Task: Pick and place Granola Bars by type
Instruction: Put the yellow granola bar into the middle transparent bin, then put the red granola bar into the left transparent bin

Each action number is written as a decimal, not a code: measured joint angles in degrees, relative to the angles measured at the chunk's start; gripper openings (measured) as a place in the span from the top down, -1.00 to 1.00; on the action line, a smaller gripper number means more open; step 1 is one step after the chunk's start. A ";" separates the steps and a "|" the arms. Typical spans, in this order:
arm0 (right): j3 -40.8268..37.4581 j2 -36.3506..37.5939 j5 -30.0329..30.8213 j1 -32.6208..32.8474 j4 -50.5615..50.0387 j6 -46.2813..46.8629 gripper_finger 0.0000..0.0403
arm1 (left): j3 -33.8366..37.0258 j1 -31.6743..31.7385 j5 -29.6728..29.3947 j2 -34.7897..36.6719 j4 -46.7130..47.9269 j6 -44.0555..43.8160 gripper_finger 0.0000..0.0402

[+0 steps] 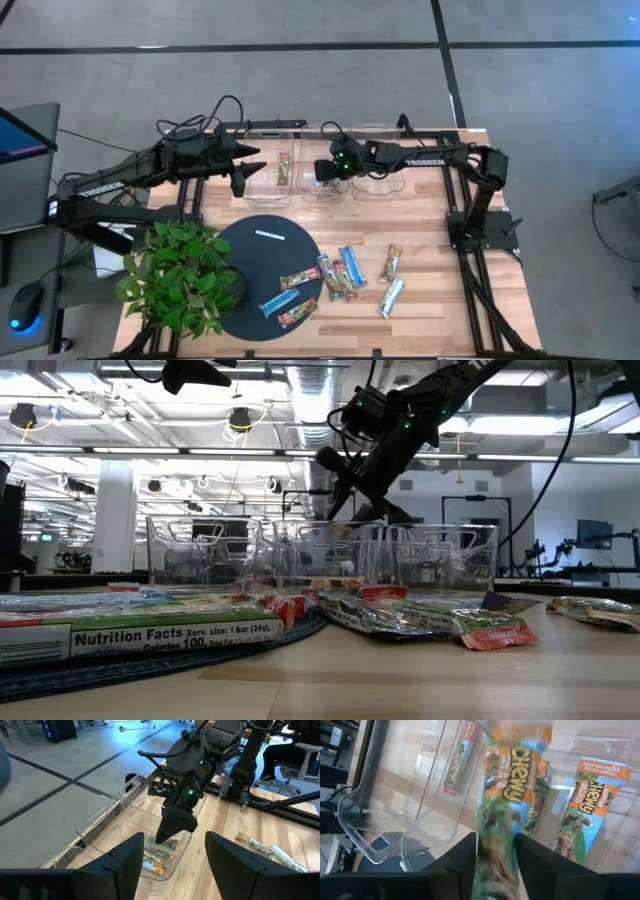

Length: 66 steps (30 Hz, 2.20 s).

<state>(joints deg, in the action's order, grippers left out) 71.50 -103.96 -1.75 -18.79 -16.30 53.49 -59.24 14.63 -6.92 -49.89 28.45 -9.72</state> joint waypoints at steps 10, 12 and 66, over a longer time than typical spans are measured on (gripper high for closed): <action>-0.11 0.17 0.21 0.00 1.02 -0.77 -0.06 | 0.00 0.00 0.00 0.00 0.00 -0.02 -0.02; -0.15 1.06 0.51 0.13 2.28 -2.59 -0.09 | 0.00 0.00 0.00 0.00 0.00 -0.02 -0.02; -2.47 24.85 40.95 49.96 -52.43 29.45 -0.12 | 8.15 -18.89 27.61 -35.22 -15.98 15.08 -0.02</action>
<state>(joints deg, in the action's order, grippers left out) 69.04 -79.11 39.20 31.18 -68.73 82.94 -51.09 -4.25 20.70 -85.11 12.47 5.37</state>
